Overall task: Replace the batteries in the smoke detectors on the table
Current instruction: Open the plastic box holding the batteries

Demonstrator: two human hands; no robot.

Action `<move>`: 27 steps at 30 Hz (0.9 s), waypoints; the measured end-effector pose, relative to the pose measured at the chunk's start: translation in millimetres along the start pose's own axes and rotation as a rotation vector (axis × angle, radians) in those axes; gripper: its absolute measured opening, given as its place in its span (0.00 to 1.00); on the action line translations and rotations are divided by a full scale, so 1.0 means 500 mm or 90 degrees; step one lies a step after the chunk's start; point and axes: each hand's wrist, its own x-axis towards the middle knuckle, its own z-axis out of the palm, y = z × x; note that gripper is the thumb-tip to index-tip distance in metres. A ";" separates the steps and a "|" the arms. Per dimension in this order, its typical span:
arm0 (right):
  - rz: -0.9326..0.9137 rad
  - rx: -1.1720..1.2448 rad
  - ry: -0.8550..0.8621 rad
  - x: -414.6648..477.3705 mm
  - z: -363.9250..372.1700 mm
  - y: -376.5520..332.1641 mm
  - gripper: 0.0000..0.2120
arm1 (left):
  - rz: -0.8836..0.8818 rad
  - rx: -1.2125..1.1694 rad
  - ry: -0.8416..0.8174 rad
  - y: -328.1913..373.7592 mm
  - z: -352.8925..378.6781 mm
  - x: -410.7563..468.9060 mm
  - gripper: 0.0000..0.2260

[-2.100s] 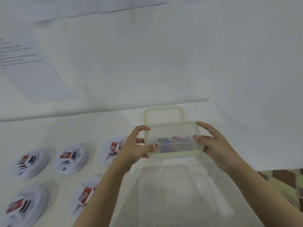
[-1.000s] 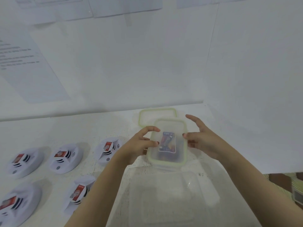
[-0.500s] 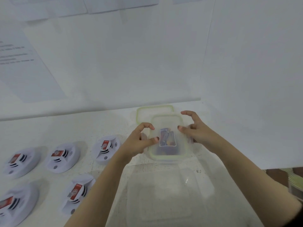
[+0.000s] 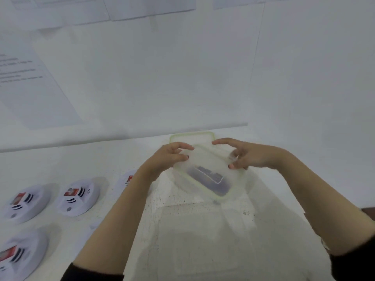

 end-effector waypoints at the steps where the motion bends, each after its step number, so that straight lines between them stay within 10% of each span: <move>1: -0.005 -0.007 0.052 0.006 -0.004 0.001 0.28 | -0.007 0.020 0.008 -0.004 -0.005 -0.005 0.09; 12: -0.036 0.051 0.300 -0.037 0.054 0.056 0.15 | -0.032 -0.100 0.070 -0.055 -0.014 -0.080 0.11; 21: -0.105 0.253 0.289 -0.123 0.086 0.073 0.28 | 0.071 -0.145 0.101 -0.074 -0.030 -0.130 0.24; 27: -0.183 0.254 0.430 -0.090 0.054 0.017 0.08 | 0.191 -0.089 0.266 0.003 -0.024 -0.129 0.10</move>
